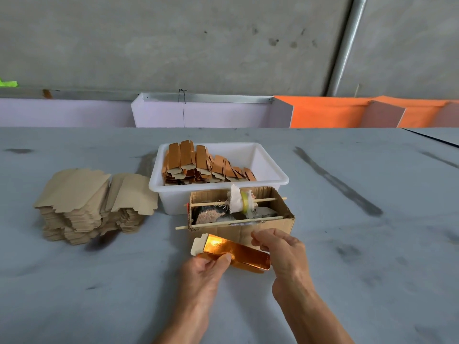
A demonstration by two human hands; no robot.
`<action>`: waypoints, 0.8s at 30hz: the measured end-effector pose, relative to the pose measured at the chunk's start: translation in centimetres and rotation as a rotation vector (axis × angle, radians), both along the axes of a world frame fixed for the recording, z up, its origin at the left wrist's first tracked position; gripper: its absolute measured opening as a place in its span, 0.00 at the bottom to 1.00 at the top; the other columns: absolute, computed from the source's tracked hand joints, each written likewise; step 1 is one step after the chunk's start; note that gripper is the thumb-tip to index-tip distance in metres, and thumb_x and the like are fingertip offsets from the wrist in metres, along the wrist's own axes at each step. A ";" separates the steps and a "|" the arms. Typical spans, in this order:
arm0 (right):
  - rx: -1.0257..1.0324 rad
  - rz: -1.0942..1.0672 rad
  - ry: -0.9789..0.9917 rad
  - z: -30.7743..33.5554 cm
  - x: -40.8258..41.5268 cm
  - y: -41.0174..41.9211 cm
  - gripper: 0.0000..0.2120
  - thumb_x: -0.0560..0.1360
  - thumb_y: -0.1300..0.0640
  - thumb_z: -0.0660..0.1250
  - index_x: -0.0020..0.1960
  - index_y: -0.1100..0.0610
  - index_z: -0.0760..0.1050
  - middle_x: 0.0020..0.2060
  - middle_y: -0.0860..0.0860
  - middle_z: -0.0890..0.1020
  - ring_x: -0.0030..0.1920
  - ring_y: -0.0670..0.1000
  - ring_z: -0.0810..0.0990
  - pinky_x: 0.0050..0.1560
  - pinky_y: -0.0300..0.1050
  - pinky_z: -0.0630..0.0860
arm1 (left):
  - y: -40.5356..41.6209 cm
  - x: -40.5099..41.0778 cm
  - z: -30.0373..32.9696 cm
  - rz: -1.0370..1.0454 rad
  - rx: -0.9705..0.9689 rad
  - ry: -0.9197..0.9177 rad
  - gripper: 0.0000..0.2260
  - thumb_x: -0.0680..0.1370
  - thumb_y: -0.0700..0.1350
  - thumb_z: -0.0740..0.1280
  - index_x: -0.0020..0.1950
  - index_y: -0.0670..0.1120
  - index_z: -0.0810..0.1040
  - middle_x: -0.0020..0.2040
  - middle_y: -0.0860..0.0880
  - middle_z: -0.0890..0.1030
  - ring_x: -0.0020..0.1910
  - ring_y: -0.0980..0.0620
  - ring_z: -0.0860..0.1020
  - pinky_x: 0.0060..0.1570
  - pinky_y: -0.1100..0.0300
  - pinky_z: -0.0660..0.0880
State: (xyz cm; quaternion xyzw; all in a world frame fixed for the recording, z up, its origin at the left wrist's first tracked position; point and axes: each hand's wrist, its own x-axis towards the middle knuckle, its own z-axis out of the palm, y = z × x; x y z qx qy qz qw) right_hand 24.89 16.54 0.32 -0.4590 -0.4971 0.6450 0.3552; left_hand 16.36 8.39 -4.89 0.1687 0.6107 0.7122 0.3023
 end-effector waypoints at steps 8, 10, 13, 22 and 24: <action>0.036 0.007 0.008 -0.3 0.3 -0.4 0.13 0.71 0.63 0.70 0.28 0.59 0.76 0.27 0.51 0.77 0.34 0.46 0.72 0.36 0.40 0.64 | 0.0 0.2 0.0 0.000 0.017 -0.016 0.07 0.74 0.37 0.70 0.35 0.40 0.81 0.32 0.48 0.82 0.34 0.56 0.79 0.45 0.63 0.72; 0.049 0.008 0.011 -0.5 0.3 -0.6 0.13 0.71 0.62 0.70 0.27 0.58 0.76 0.25 0.50 0.76 0.32 0.46 0.72 0.36 0.40 0.64 | 0.0 0.2 0.0 0.001 0.018 -0.016 0.07 0.74 0.37 0.69 0.35 0.40 0.82 0.33 0.47 0.83 0.34 0.57 0.79 0.46 0.63 0.72; 0.066 0.003 0.010 -0.8 0.5 -0.9 0.15 0.71 0.62 0.70 0.26 0.57 0.76 0.23 0.49 0.76 0.31 0.45 0.72 0.36 0.39 0.64 | -0.1 0.2 -0.1 -0.006 0.014 -0.020 0.08 0.74 0.37 0.70 0.34 0.41 0.83 0.34 0.47 0.84 0.34 0.58 0.79 0.46 0.63 0.72; 0.055 -0.009 0.034 -1.0 0.5 -1.3 0.14 0.71 0.61 0.70 0.27 0.58 0.76 0.27 0.53 0.76 0.32 0.48 0.72 0.35 0.40 0.64 | -0.4 -0.2 0.2 -0.051 0.015 -0.029 0.10 0.74 0.36 0.69 0.35 0.46 0.85 0.36 0.45 0.84 0.37 0.54 0.81 0.46 0.61 0.74; 0.053 -0.014 0.046 -1.1 0.6 -1.3 0.14 0.71 0.62 0.70 0.27 0.59 0.76 0.27 0.53 0.77 0.33 0.48 0.72 0.36 0.41 0.64 | -0.5 -0.2 0.2 -0.053 0.020 -0.036 0.08 0.74 0.35 0.68 0.37 0.41 0.84 0.39 0.42 0.84 0.41 0.49 0.80 0.51 0.56 0.74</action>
